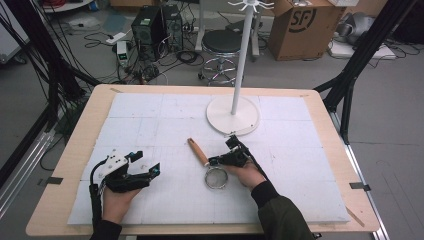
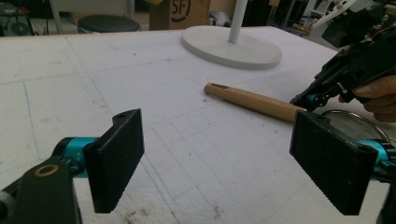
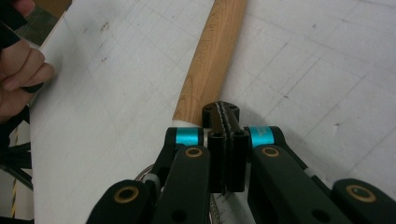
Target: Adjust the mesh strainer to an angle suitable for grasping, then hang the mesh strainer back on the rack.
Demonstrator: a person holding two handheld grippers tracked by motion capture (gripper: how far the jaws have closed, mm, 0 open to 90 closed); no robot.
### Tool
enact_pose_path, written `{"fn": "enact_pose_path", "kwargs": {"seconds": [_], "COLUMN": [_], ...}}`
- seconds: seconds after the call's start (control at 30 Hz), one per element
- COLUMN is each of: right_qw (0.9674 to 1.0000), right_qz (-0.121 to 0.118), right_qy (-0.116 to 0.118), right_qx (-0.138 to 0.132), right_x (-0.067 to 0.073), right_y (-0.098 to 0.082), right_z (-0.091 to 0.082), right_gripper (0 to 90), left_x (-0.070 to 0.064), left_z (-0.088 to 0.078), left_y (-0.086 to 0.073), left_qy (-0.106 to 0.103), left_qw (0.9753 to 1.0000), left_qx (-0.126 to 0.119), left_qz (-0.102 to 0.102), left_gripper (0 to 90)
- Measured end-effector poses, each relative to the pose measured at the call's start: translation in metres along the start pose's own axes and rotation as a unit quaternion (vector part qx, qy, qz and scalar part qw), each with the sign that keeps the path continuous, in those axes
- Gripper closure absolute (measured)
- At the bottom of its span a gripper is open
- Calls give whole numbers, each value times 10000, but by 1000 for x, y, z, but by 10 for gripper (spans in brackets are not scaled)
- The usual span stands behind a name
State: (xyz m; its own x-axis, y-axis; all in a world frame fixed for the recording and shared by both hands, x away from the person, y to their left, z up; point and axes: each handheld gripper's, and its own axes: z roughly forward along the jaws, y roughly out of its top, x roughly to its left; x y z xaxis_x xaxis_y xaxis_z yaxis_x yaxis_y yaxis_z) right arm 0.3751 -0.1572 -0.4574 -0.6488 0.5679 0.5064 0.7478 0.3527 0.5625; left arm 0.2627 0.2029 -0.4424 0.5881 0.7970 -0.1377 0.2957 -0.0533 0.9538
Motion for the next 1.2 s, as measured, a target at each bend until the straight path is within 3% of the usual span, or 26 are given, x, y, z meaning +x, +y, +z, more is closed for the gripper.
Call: {"fn": "enact_pose_path", "kwargs": {"seconds": [0.03,0.07,0.1,0.2,0.3,0.5,0.53,0.73,0.87,1.07,1.2], "right_qw": [9998,9998,9992,9984,9965,9943,9944,9953,9983,9991,9991], "right_qz": [-68,-68,-76,-33,215,553,607,525,344,377,273], "right_qy": [-160,-160,-267,-291,-70,118,158,234,-42,-174,-310], "right_qx": [-35,-35,-281,-479,-803,-903,-848,-777,-459,-123,-2], "right_x": [1,1,0,-4,-10,-15,-13,2,18,25,31], "right_y": [0,0,0,2,3,3,4,12,21,22,21], "right_z": [-3,-3,-17,-28,-37,-30,-25,-12,2,14,18], "right_gripper": [900,900,899,894,739,570,521,476,444,447,450], "left_x": [1,4,8,11,12,11,10,8,6,5,4], "left_z": [0,1,2,1,0,-3,-3,-3,-2,-2,-3], "left_y": [0,-1,-2,-2,-3,-3,-3,-2,-1,-1,-1], "left_qy": [46,121,152,175,164,150,142,116,94,89,69], "left_qw": [9999,9998,9998,9998,9998,9997,9997,9998,9998,9999,9999], "left_qx": [23,90,152,45,84,85,75,79,68,74,54], "left_qz": [86,91,-32,-131,-109,-155,-159,-137,-139,-128,-118], "left_gripper": [187,187,187,187,189,188,189,189,189,189,189]}}
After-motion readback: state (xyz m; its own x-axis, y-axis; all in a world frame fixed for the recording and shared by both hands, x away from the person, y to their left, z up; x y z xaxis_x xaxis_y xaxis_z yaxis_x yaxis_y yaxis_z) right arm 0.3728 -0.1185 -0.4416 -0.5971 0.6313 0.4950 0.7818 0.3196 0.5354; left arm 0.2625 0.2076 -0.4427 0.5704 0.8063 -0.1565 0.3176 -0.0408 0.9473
